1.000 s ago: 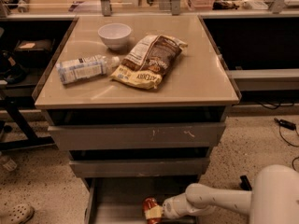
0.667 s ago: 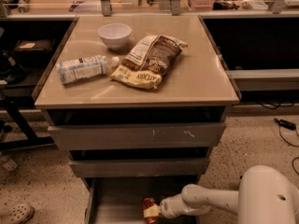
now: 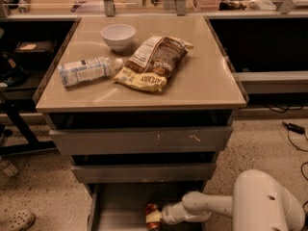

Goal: Place coke can into bottom drawer

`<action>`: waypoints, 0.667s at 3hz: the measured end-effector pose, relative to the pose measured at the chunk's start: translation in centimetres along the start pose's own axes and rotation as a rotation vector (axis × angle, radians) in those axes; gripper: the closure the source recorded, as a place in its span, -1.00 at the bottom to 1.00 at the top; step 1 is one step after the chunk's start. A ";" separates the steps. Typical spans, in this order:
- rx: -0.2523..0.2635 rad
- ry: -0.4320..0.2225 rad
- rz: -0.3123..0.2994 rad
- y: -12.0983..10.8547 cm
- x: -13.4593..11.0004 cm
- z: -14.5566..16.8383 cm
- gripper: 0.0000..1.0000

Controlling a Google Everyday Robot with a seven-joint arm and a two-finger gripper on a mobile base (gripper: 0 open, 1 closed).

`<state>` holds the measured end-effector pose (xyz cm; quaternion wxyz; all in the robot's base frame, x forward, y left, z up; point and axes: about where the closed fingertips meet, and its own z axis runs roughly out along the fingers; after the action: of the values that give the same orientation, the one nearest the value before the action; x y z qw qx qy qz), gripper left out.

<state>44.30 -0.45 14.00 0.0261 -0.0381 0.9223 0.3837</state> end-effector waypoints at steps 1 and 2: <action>0.001 0.000 0.002 0.0 0.0 0.1 0.67; 0.000 0.000 0.002 0.0 0.0 0.1 0.19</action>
Offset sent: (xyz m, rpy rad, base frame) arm 0.0002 0.0005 -0.0008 -0.0005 0.0015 -0.0011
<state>44.32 -0.39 13.92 0.0256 -0.0374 0.9224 0.3835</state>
